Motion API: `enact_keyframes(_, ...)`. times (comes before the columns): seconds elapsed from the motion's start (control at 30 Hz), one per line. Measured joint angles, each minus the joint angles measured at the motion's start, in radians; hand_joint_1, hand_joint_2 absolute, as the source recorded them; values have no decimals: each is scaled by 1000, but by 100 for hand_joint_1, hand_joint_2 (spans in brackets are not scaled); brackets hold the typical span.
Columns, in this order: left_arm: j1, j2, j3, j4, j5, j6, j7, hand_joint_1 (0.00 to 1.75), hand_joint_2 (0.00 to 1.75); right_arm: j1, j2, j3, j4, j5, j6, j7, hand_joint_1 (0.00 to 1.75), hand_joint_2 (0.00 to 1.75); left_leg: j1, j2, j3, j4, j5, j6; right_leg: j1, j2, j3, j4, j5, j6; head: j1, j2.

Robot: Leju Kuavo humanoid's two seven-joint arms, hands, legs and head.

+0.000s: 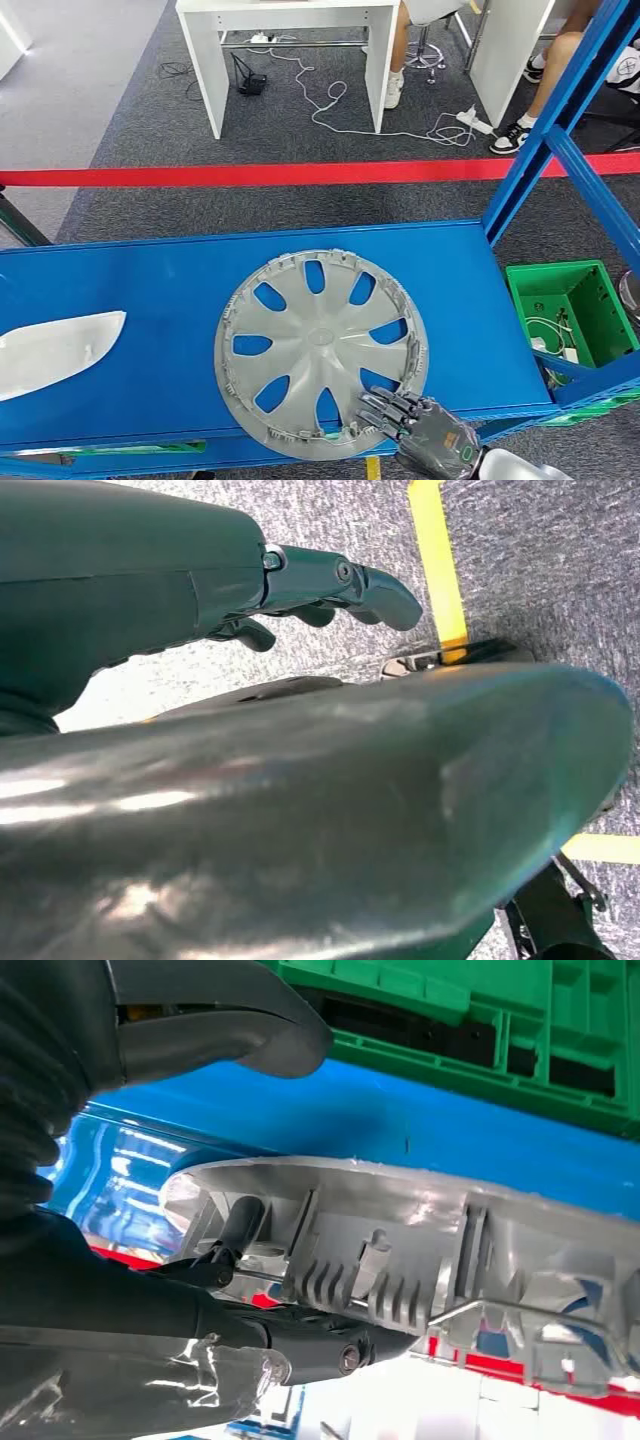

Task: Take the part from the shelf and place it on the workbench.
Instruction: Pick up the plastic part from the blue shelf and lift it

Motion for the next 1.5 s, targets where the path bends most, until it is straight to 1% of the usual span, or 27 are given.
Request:
enact_keyframes(0.2,0,-2,3,0,0,0,-2,0,0,2,4,-2,4,0,-11,48,175,175,0,0,0,0,0,0,0,0,0,0,0,0,0,0)
enact_keyframes(0.47,0,-3,8,0,1,1,-3,0,0,2,7,-12,4,17,-34,84,175,175,-1,0,0,0,0,0,0,-1,1,-1,0,0,0,0)
enact_keyframes(0.73,0,-3,22,0,-3,1,-3,0,0,23,26,-16,5,22,-109,102,175,175,0,0,0,0,0,0,0,0,1,-1,0,0,0,0)
enact_keyframes(0.9,0,-4,28,0,-9,1,-3,0,0,46,49,-31,6,-20,-190,94,175,175,0,0,0,0,0,0,0,0,1,-1,0,0,0,0)
enact_keyframes(1.0,0,-4,29,0,-10,1,-3,0,0,57,61,-37,6,-36,-210,89,175,175,0,0,0,0,0,0,0,0,1,-1,0,0,0,0)
enact_keyframes(1.13,0,-4,31,0,-11,1,-4,0,0,76,85,-58,1,-97,-277,64,175,175,0,0,0,0,0,0,0,0,1,-1,0,0,0,0)
enact_keyframes(1.27,0,-5,38,0,-17,1,-10,0,0,105,121,-102,-33,-178,-343,17,175,175,0,0,0,0,0,0,0,-1,1,-1,0,0,0,0)
enact_keyframes(1.37,0,-6,45,0,-21,1,-16,0,0,127,153,-148,-69,-232,-363,-32,175,175,0,0,0,0,0,0,0,-1,1,-1,0,0,0,0)
enact_keyframes(1.5,1,-8,51,0,-30,4,-33,0,0,156,200,-220,-111,-323,-363,-101,175,175,0,0,-1,0,0,0,0,-1,0,-1,0,0,0,0)
